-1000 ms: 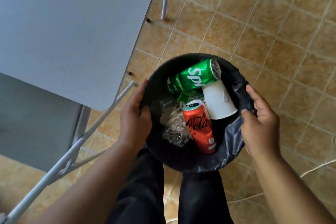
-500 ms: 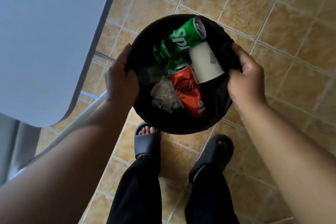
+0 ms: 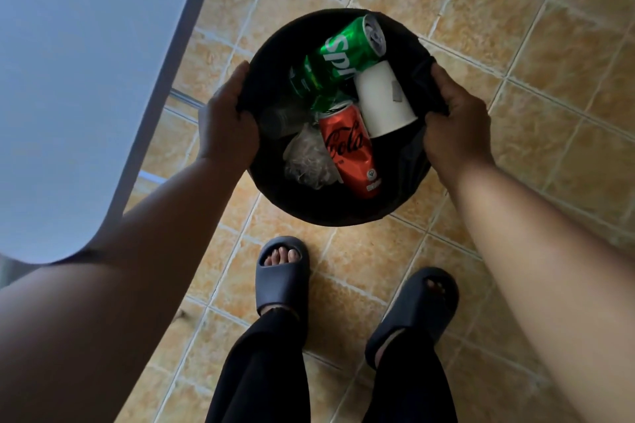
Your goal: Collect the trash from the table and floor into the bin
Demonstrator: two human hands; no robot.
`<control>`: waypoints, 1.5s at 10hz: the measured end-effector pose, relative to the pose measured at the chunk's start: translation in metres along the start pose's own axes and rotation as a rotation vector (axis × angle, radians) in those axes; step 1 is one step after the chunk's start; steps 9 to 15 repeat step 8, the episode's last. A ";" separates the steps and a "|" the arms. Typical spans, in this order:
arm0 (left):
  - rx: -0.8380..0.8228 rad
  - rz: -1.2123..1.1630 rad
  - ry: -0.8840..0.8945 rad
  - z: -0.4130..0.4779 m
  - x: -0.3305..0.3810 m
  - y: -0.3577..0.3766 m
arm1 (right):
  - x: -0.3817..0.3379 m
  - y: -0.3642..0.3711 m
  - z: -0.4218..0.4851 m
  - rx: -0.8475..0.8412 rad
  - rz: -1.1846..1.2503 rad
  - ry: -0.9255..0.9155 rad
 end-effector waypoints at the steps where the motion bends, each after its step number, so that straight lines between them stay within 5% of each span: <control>1: -0.023 0.027 0.006 0.002 -0.006 0.001 | -0.001 0.002 0.002 0.003 -0.039 -0.017; 15: -0.084 0.182 0.053 -0.037 0.064 -0.001 | -0.040 -0.044 -0.044 0.013 -0.198 0.008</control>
Point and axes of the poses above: each hand's wrist, its own z-axis towards the middle knuckle, its own y-axis out of the palm, x = y × z, the point moved 2 cm from there along z, towards the middle knuckle, and after that the axes turned 15 degrees about -x, right-handed, at the moved point
